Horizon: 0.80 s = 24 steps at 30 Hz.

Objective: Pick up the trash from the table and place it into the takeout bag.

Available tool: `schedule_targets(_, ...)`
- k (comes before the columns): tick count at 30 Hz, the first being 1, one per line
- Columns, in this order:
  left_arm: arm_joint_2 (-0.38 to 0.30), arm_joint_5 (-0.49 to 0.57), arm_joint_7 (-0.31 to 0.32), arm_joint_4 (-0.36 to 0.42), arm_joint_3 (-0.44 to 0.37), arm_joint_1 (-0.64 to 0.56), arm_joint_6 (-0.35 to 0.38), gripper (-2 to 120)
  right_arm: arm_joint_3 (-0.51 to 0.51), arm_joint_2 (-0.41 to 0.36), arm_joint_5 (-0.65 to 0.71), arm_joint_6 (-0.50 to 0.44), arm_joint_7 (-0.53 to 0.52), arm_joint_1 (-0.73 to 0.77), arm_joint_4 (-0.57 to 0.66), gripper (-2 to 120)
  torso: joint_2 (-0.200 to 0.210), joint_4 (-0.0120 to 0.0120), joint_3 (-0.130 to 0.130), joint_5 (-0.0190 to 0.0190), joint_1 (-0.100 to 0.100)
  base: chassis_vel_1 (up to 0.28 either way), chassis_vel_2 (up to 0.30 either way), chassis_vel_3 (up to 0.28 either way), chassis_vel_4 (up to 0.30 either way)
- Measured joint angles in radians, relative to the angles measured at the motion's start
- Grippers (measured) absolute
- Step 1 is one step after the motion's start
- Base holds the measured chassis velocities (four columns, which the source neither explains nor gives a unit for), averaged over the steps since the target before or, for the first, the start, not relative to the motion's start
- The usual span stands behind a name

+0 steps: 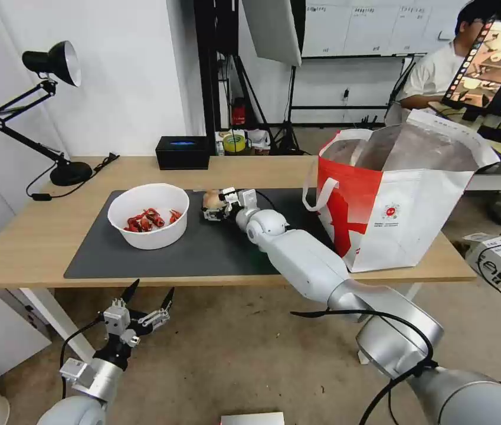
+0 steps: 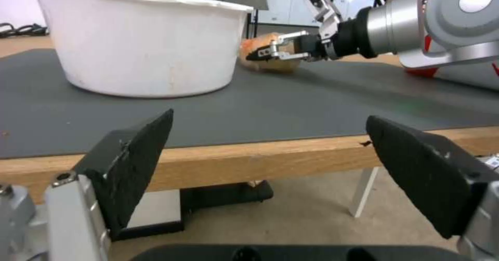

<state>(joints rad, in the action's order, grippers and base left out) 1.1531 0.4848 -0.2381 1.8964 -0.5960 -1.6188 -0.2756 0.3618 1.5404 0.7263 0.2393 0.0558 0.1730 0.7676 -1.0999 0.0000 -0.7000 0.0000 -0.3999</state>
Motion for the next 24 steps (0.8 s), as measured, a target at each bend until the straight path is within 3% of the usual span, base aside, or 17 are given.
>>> schedule_targets(15, -0.001, 0.000, 0.000, 0.007, 0.000, -0.011, -0.004, 100, -0.003, -0.056, 0.014, -0.013, -0.006, 0.026, 0.068, 27, 0.000, 0.0000, 0.000, 0.0001, 0.000, 0.000, 0.000, 0.000, 0.000)
schedule_targets(17, -0.003, -0.001, 0.000, 0.012, 0.000, -0.013, -0.004, 100, 0.002, -0.083, 0.031, -0.015, -0.007, 0.035, 0.109, 16, 0.000, 0.0000, 0.000, 0.0001, 0.000, 0.000, 0.000, 0.000, 0.000)
schedule_targets(20, -0.011, 0.003, 0.000, 0.022, 0.000, -0.013, -0.002, 100, 0.012, -0.134, 0.044, -0.025, -0.018, 0.051, 0.199, 9, 0.000, 0.0001, 0.000, 0.0001, 0.000, 0.000, 0.000, 0.000, 0.000)
schedule_targets(24, -0.017, 0.015, 0.002, 0.034, 0.000, -0.016, 0.004, 100, 0.019, -0.200, 0.051, -0.045, -0.045, 0.076, 0.314, 7, 0.000, -0.0002, 0.000, 0.0002, 0.000, 0.000, 0.000, 0.000, 0.000)
